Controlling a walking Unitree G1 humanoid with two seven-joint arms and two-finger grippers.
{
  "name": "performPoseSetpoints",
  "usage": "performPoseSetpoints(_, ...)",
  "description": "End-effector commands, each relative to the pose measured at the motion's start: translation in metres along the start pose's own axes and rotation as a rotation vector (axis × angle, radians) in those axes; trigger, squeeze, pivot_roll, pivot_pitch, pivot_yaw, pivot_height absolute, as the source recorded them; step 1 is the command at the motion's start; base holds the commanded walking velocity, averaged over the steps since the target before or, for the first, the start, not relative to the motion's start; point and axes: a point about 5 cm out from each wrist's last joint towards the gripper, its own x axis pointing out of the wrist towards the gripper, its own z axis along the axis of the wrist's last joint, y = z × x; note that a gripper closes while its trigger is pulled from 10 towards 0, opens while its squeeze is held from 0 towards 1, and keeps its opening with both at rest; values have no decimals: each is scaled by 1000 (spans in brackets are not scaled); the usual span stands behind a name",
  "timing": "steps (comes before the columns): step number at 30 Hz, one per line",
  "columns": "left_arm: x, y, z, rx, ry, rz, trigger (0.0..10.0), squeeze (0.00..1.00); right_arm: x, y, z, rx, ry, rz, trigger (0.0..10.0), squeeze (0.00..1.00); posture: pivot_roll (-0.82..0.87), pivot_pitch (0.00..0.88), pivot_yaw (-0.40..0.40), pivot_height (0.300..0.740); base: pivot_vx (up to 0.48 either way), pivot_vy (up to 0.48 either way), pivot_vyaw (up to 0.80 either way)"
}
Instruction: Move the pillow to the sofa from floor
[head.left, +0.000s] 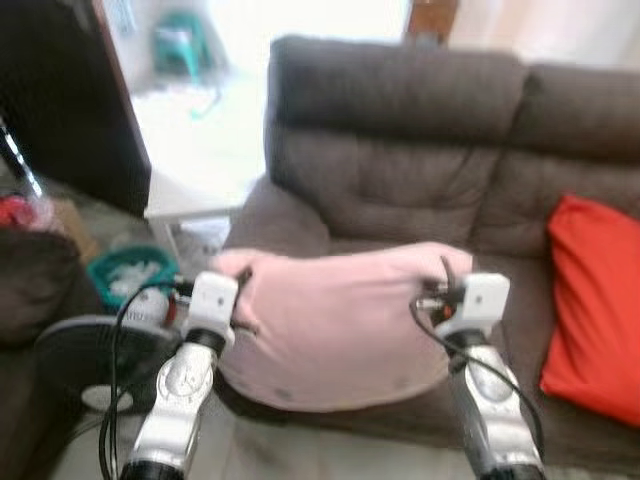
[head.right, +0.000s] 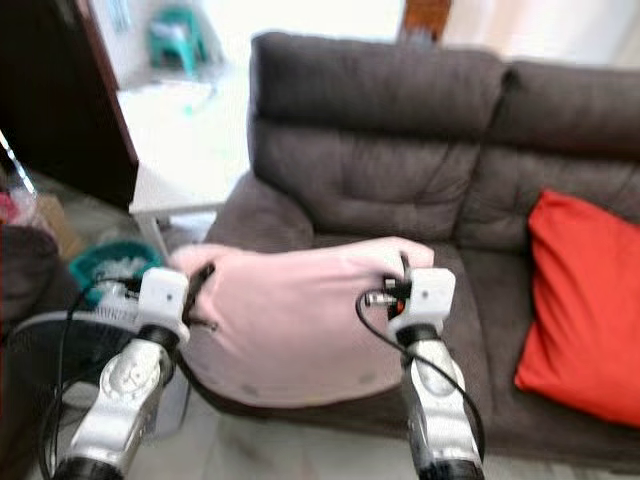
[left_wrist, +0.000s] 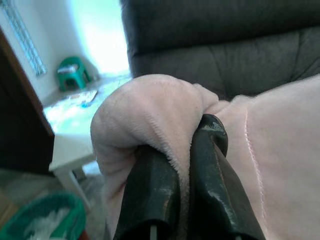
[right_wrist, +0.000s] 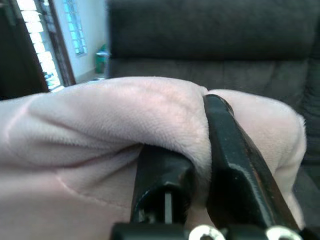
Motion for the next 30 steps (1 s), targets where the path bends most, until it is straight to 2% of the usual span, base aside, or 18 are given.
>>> performPoseSetpoints(1,9,8,19,-11,-71,45,10000,0,0,-18,10,-10,-43,-58,10000,0,111,0,-22,740,285,0,0)
performPoseSetpoints(3,14,7,30,-14,-111,24,10000,0,2,-20,12,13,-49,-74,10000,0,116,0,-23,740,285,0,0)
performPoseSetpoints(5,15,7,33,-14,-121,20,10000,0,2,-20,12,17,-52,-79,10000,0,116,0,-23,740,285,0,0)
performPoseSetpoints(8,21,7,50,26,-189,-5,10000,0,4,-21,17,12,-72,-76,10000,0,112,0,-21,740,287,0,0)
performPoseSetpoints(10,25,9,67,18,-249,7,10000,0,6,-20,23,6,-91,-74,10000,0,114,0,-19,740,287,0,0)
performPoseSetpoints(14,29,12,76,23,-278,16,10000,0,9,-18,28,0,-110,-65,10000,0,115,0,-19,740,285,0,0)
performPoseSetpoints(20,26,11,65,14,-230,4,10000,0,13,-16,31,-9,-112,-57,10000,0,116,0,-19,740,287,0,0)
performPoseSetpoints(30,24,9,62,3,-208,-3,10000,0,14,-12,36,-56,-124,-15,10000,0,114,0,-22,740,286,0,111)
